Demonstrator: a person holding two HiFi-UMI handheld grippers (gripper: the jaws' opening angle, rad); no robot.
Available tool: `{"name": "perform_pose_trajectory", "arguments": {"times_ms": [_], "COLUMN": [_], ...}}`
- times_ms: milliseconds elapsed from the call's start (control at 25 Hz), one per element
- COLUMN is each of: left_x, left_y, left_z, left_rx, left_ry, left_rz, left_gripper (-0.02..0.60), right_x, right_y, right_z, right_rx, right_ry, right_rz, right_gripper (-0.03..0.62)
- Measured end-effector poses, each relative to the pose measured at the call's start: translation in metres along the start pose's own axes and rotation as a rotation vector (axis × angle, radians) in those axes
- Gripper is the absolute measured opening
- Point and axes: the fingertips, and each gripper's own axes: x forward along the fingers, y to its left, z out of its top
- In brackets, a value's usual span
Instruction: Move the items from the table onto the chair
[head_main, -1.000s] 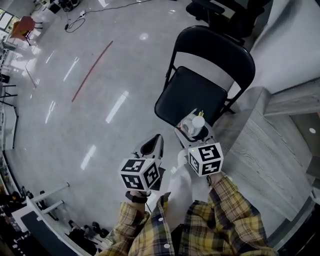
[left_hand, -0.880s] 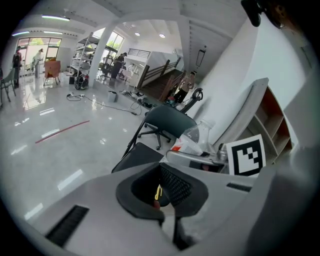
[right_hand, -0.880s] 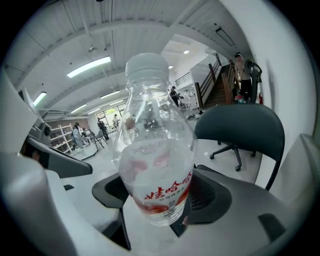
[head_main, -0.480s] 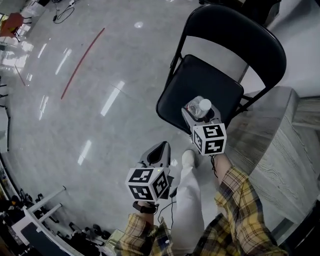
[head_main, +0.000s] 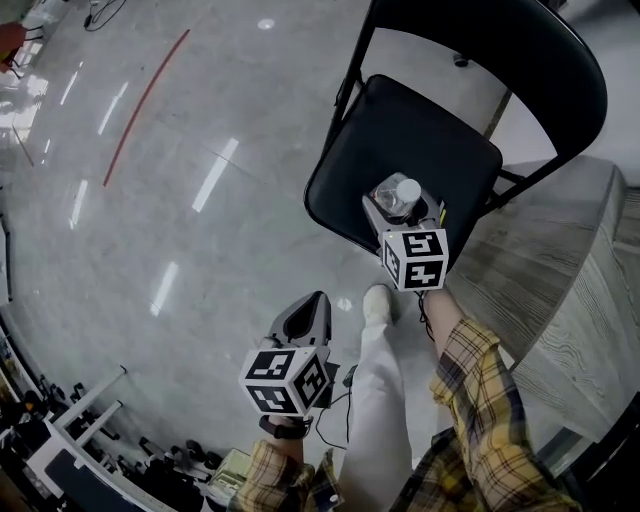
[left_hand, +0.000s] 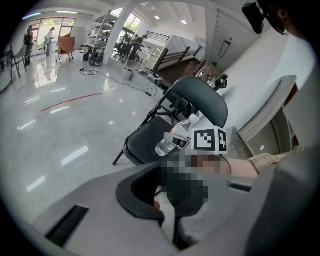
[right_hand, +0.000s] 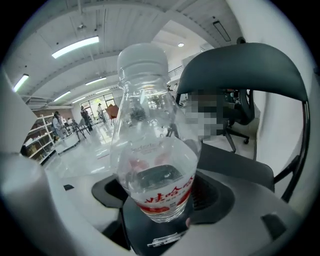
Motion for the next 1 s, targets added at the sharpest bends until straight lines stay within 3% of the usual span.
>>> {"name": "perform_pose_trajectory", "arguments": {"times_ms": [320,640,1000], "left_x": [0.005,0.000,-0.017], "left_y": [-0.017,-0.028,-0.038], "left_z": [0.013,0.023,0.024], "left_rx": [0.014,0.020,0.021], "left_ry": [-0.009,-0.029,-0.053], "left_rz": [-0.026,-0.031,-0.030], "left_gripper": [0.003,0.003,0.003], "right_x": [0.000,-0.007,-0.029], "right_y": [0.007,0.011,0.013], "right_z": [-0.005,-0.007,0.006], "right_rx": [-0.044,0.001,0.113], "right_ry": [0.035,0.075,0.048], "right_rz": [0.001,0.012,-0.004], "right_gripper": [0.344,0.350,0.357]}}
